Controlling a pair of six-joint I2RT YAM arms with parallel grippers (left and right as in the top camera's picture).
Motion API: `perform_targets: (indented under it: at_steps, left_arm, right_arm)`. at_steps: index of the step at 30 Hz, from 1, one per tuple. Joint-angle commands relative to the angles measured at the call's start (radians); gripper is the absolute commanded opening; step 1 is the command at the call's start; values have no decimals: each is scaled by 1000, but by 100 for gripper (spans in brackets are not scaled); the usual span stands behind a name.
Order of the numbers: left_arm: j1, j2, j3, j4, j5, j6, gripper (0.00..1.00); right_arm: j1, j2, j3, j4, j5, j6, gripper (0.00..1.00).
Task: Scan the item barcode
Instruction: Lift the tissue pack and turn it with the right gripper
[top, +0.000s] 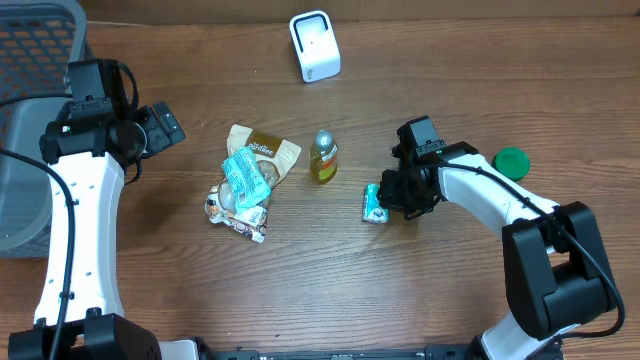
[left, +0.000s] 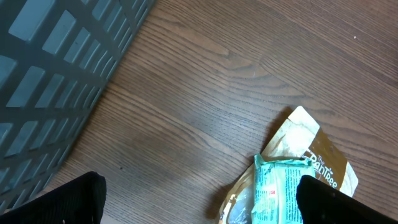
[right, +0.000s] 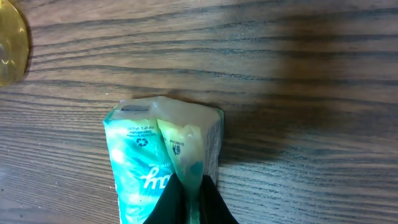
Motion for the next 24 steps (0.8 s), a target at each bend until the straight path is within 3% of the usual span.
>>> perform_targets:
  at_steps: [1,6,11,17,24]
  left_arm:
    - [2,-6,8,2,1,14,99]
    - [2,-6,8,2,1,14,99]
    - [2,-6,8,2,1,14,99]
    - [2,-6,8,2,1,14,100]
    - [2,-6,8,2,1,14,100]
  right_arm:
    - [-49,-6,32,-10,-155,-44,4]
    - [-237,-66,101,-53,-784,-267,4]
    - [-323,-82,101,-62,-1277,-375,4]
    - [-325,-129,102,-78,-1308,-371,4]
    - [-325,-365,108,-77,-1308,-340,4]
